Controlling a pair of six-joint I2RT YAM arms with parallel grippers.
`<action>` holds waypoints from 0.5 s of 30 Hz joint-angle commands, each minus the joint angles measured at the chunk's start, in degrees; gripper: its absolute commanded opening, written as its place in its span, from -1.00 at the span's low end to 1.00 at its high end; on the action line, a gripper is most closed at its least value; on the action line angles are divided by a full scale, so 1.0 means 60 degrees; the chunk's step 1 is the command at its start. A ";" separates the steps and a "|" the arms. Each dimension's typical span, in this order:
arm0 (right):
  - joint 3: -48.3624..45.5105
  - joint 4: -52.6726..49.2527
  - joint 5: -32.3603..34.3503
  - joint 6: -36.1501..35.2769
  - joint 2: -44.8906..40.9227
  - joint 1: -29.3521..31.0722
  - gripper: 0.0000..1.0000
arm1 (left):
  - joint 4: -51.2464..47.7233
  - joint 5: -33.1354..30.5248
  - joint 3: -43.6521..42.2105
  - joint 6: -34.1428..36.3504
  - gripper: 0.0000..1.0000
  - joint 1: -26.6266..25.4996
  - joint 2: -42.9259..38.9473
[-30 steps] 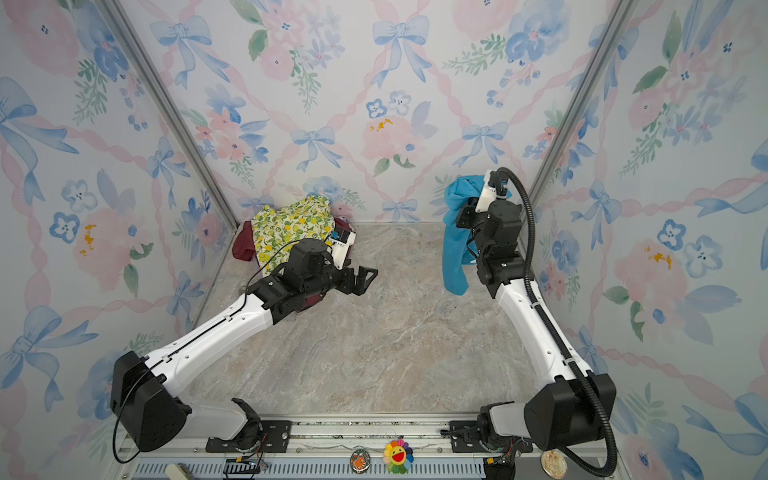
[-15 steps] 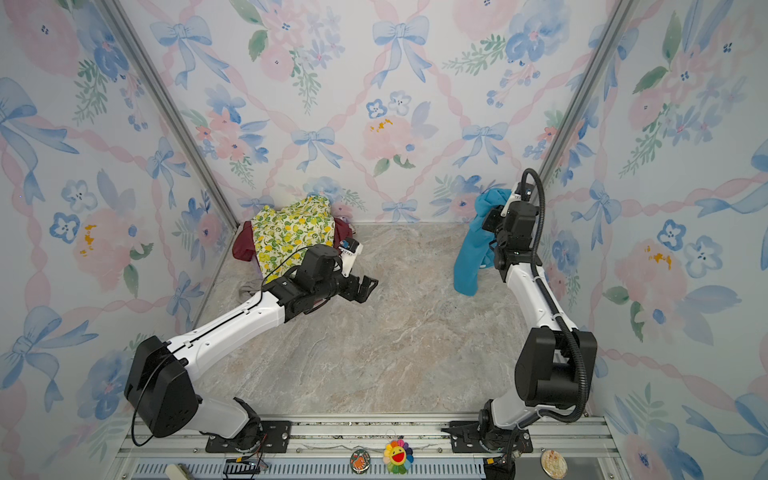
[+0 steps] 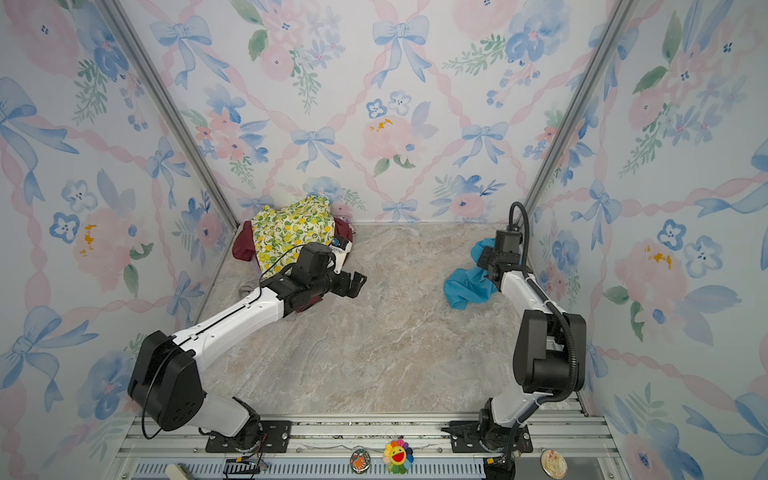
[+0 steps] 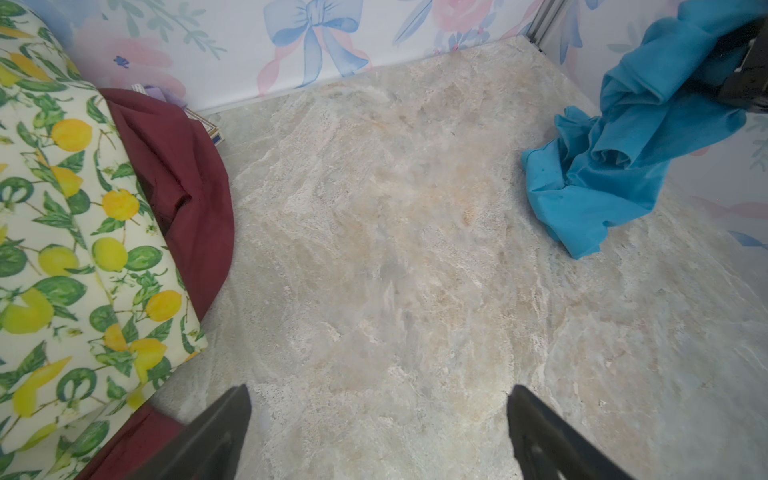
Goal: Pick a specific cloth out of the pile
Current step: 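Lower the turquoise cloth onto the open table and open the right gripper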
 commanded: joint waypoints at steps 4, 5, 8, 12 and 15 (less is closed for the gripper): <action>0.0854 -0.2524 0.0271 0.0746 0.1057 0.0335 -1.00 | 0.0057 -0.0786 -0.0286 -0.0068 0.96 0.0076 -0.0371; 0.0856 -0.2607 0.0279 0.0809 0.1145 0.0352 -1.00 | 0.0057 -0.0834 -0.0307 -0.0089 0.96 0.0074 -0.0411; 0.1002 -0.2785 0.0186 0.0920 0.1456 0.0363 -1.00 | 0.0072 -0.0894 -0.0381 -0.0104 0.96 0.0141 -0.0513; 0.1954 -0.3534 0.0072 0.0797 0.2251 0.0371 -1.00 | 0.0119 -0.0921 -0.0400 -0.0177 0.96 0.0244 -0.0495; 0.2300 -0.3633 0.0287 0.0760 0.2542 0.0400 -0.92 | 0.0245 -0.0825 -0.0490 -0.0266 0.96 0.0414 -0.0493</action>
